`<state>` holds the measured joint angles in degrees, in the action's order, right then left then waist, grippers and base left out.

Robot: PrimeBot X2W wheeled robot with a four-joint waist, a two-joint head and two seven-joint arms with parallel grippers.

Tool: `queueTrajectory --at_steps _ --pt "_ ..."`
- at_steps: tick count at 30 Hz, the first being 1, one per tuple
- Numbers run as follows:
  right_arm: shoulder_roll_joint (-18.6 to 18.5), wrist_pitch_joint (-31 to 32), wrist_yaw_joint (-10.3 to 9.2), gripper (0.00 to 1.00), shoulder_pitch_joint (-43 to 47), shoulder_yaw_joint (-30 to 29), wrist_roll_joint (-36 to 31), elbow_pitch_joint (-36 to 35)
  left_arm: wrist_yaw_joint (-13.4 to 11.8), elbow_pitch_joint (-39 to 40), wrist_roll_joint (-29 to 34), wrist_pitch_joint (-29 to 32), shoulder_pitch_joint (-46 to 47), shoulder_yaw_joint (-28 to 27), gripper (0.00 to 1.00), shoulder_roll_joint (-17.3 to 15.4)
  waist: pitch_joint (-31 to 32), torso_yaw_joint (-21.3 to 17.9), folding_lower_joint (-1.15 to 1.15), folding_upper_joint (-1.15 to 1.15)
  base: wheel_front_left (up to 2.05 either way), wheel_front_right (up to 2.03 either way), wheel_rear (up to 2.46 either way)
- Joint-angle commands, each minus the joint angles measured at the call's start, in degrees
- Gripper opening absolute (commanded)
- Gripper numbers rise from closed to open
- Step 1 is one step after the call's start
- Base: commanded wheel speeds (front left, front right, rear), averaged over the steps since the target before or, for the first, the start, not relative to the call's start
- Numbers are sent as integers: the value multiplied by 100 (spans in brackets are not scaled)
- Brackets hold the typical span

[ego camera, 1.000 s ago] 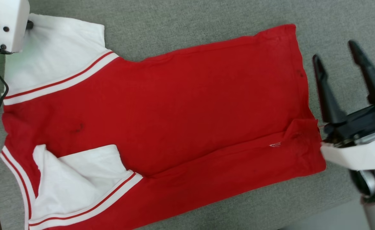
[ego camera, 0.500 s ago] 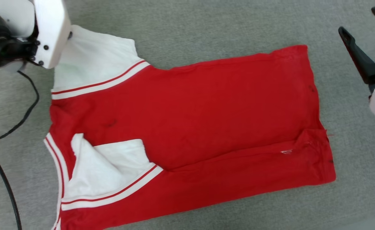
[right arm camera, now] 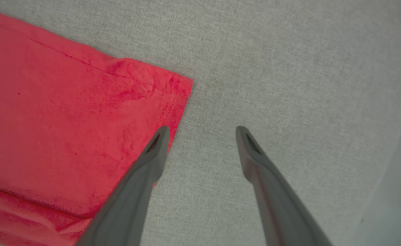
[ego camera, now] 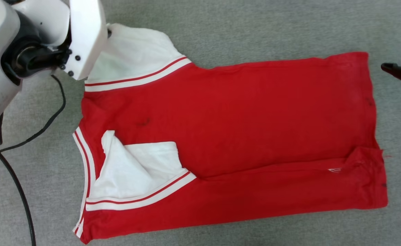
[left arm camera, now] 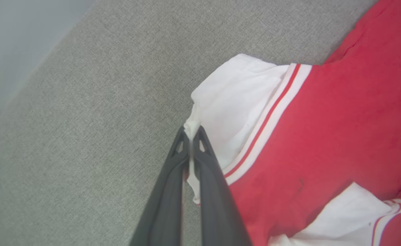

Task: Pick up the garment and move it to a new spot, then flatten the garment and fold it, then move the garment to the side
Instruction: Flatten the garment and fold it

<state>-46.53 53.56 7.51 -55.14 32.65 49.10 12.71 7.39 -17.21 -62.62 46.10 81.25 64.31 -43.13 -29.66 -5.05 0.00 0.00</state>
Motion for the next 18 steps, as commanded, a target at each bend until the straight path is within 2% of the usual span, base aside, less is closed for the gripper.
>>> queueTrajectory --at_steps 1,8,14,15,16,18 --pt "126 55 -4 100 -136 -5 69 89 0 44 -7 -35 75 27 0 6 -109 104 0 0 0 0 0" --pt "582 330 -4 100 -474 200 -5 692 2 308 -52 -100 364 235 0 14 -392 264 0 0 0 0 0" --pt "889 342 -3 100 -97 761 33 1111 2 343 -94 -246 519 376 0 17 -497 316 0 0 0 0 0" --pt "897 288 -3 37 -68 832 51 1138 2 336 -110 -264 520 405 0 -1 -489 311 0 0 0 0 0" --pt "885 211 -3 0 -66 871 79 1153 2 325 -118 -297 509 441 0 -16 -470 308 0 0 0 0 0" --pt "824 8 -3 0 -125 872 117 1173 1 285 -135 -373 488 479 0 -56 -398 292 0 0 0 0 0"
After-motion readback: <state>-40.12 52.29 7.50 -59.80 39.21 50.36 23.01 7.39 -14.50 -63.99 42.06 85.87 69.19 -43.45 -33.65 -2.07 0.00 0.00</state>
